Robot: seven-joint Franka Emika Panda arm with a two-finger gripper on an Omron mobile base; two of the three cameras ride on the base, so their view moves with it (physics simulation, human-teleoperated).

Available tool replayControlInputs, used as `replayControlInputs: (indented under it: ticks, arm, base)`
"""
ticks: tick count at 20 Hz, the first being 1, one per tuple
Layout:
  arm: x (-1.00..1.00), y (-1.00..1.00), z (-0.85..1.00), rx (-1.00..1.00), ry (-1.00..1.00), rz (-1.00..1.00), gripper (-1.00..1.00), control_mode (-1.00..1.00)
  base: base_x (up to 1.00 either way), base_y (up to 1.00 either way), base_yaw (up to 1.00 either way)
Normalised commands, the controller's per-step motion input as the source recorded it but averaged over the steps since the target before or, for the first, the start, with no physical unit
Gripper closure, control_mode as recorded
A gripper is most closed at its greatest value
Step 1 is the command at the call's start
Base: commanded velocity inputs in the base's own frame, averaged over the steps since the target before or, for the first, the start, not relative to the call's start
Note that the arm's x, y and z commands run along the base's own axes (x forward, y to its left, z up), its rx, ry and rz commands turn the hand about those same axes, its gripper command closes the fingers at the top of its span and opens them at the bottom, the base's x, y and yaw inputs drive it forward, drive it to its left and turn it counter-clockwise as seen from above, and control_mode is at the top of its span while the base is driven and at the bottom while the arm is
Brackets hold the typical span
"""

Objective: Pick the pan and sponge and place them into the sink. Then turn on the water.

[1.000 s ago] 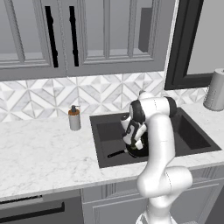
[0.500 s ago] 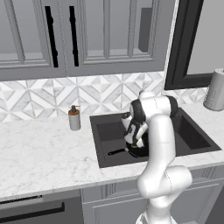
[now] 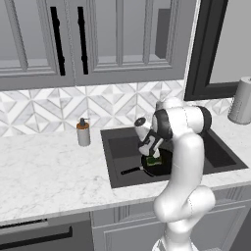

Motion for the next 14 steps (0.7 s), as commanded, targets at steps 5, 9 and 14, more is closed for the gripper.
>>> replayControlInputs:
  ticks: [5,9,14]
  arm:
    - [-0.6,0.38,0.69,0.0,-0.21,-0.03,-1.0,-1.0]
    - [-0.83,0.21,0.63,0.0,-0.22,-0.13,-1.0,-1.0]
    - [-0.81,0.18,0.67,0.01,-0.17,-0.2,-1.0,-1.0]
  base:
    - [0.0,0.0,0.0]
    - [0.0,0.0,0.0]
    - [0.0,0.0,0.0]
